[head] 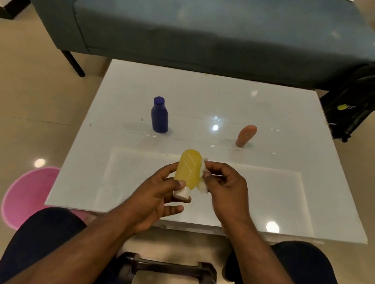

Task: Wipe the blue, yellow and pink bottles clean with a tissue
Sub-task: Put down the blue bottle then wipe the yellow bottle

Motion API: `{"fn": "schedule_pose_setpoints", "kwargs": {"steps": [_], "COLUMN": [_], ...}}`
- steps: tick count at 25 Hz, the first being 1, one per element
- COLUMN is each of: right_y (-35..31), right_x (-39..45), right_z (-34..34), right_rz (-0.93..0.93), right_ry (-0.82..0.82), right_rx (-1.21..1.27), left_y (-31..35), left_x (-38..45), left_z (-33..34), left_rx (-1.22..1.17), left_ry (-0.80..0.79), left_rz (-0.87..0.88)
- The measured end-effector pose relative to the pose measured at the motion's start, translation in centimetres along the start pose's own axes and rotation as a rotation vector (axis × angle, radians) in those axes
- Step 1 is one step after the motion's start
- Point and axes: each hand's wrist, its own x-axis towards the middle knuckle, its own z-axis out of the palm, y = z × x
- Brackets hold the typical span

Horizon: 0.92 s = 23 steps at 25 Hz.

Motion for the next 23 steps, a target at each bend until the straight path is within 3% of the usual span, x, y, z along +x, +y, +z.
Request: {"fn": "schedule_pose_setpoints", "kwargs": {"steps": [5, 10, 14, 19, 23], "right_y": [-1.9, -2.5, -4.1, -5.8, -5.6], "right_x": [-3.9, -7.0, -7.1, -6.0, -7.1], "right_z": [0.1, -0.3, -1.8, 0.0, 1.8], "right_rz": [-0.085, -0.137, -0.192, -0.432, -0.458], "right_ry": [-0.007, -0.075, -0.003, -0.073, -0.126], "right_rx": [0.006, -0.153, -0.173, -0.495, -0.612], "left_y": [-0.9, -2.7, -3.5, -3.5, -3.5], "left_x": [-3.6, -5.6, -6.3, -6.4, -6.1], "left_z": [1.3, 1.9, 1.4, 1.3, 1.1], "left_rx": [-0.132, -0.271, -0.306, -0.266, -0.289], "left_ry": [0.041, 0.037, 0.012, 0.011, 0.014], "left_rz": [0.006, -0.046, -0.072, -0.034, 0.013]}}
